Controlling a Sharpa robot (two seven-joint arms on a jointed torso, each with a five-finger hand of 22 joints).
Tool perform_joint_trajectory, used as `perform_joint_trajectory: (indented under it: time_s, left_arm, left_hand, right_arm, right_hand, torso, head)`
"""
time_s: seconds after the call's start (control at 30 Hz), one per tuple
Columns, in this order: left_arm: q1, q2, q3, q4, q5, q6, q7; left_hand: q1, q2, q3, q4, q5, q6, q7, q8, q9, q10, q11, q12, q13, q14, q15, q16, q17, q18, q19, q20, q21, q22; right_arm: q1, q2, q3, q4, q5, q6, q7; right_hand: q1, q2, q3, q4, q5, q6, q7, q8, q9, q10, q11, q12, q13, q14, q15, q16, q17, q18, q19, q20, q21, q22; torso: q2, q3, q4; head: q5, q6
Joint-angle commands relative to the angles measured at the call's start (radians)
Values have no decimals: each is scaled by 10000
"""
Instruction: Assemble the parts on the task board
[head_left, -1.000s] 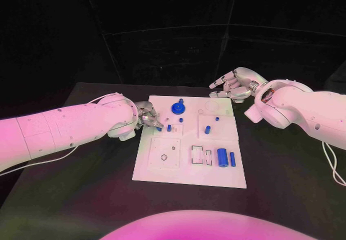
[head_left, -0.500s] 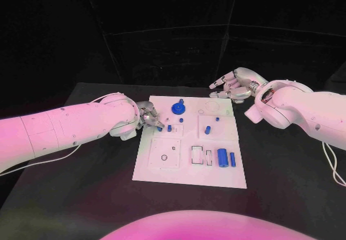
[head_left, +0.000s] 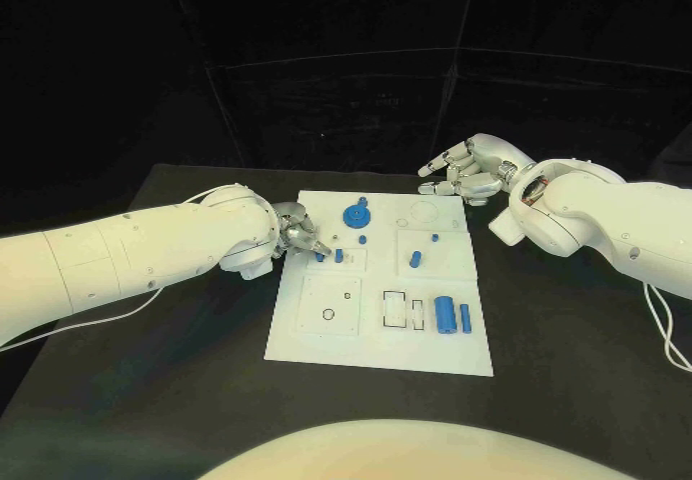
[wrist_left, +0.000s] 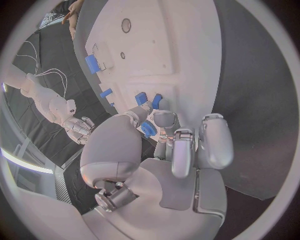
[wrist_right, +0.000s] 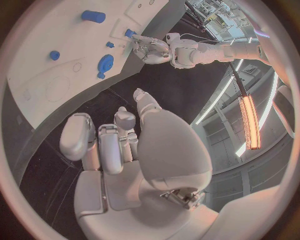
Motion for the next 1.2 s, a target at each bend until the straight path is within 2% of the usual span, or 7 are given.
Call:
perform_joint_trajectory:
  time_s: [0.03, 0.6, 0.73, 0.8, 1.0, 1.07, 1.2]
  left_arm:
    - [-19, 0, -19, -69, 83, 167, -248]
    - [-17, -59, -12, -121, 220, -368, -124]
    - [-9, -135, -8, -83, 822, -936, 464]
    - [-4, -174, -7, -59, 1162, -1229, 845]
    - [10, -263, -6, -36, 2147, -2274, 2275]
    - [12, -277, -6, -40, 2407, -2629, 2887]
    - [21, -219, -6, -94, 2765, -2893, 3990]
  left_hand:
    - [-190, 4, -344, 107, 20, -26, 71, 18, -7, -9, 28, -28, -52, 1038, -92, 31, 2634, -87, 13, -12, 18, -16]
    - [-487, 42, -2534, 860, 25, -45, 100, -29, -5, -86, 54, -51, -154, 1038, -84, 31, 2634, -72, 0, -10, -63, -73]
    - [-533, -17, -3097, 1100, 17, -356, 195, -142, -42, -534, 134, -612, -948, 1020, -42, -6, 2568, 40, -250, 17, -492, -647]
    - [-456, -52, -3472, 1253, 27, -799, 350, -328, -128, -1149, 269, -1359, -1961, 875, 44, -310, 2041, 184, -601, 81, -1099, -1430]
    - [491, 247, -4306, 1483, 44, -1864, 850, -758, -479, -2169, 723, -1699, -2342, 211, 411, -1657, 78, 701, -1890, 419, -3521, -4267]
    - [1148, 385, -4339, 1276, 3, -2068, 999, -834, -602, -2646, 856, -1921, -2535, -406, 529, -2748, -1288, 966, -2689, 527, -4968, -5824]
    - [2328, 577, -4278, 740, 36, -2274, 1252, -1079, -907, -3530, 1132, -2587, -3122, -1870, 767, -5410, -4243, 973, -3091, 775, -6063, -6539]
  right_arm:
    - [19, 10, 6, 5, -13, 20, 92]
    - [18, 19, 6, -16, -13, 3, 105]
    - [18, 21, 6, -22, -13, 3, 108]
    - [18, 22, 6, -26, -13, 4, 109]
    - [17, 28, 5, -37, -13, 8, 110]
    - [16, 29, 5, -41, -13, 8, 111]
    - [16, 34, 5, -58, -13, 13, 112]
  right_hand:
    - [24, 94, 3, -16, 55, -50, -7, 61, -2, -39, -7, 27, -3, 586, -15, -33, 639, 90, -35, 3, -64, -9]
    - [0, 99, -4, 0, 51, -53, -4, 61, -2, -50, -3, 12, -21, 582, -14, -44, 625, 92, -39, 4, -70, -20]
    - [0, 99, -4, 0, 51, -53, -4, 61, -2, -50, -3, 12, -21, 582, -14, -44, 625, 92, -39, 4, -70, -20]
    - [0, 99, -4, 0, 51, -53, -4, 61, -2, -50, -3, 12, -21, 582, -14, -44, 625, 92, -39, 4, -70, -20]
    - [0, 99, -4, 0, 51, -53, -4, 61, -2, -50, -3, 12, -21, 582, -14, -44, 625, 92, -39, 4, -70, -20]
    - [0, 99, -4, 0, 51, -53, -4, 61, -2, -50, -3, 12, -21, 582, -14, -44, 625, 92, -39, 4, -70, -20]
    - [0, 99, -4, 0, 51, -53, -4, 61, -2, -50, -3, 12, -21, 582, -14, -44, 625, 92, -39, 4, -70, -20]
  torso:
    - [-3, 1, -1]
    - [0, -7, 0]
    - [-13, 0, 8]
    - [-10, 1, 11]
    - [-8, 1, 6]
    - [-6, 1, 6]
    - [6, 4, -8]
  head:
    - [3, -5]
    - [-8, 8]
    - [-16, 2]
    - [-24, 8]
    - [-19, 22]
    - [-25, 27]
    - [-23, 40]
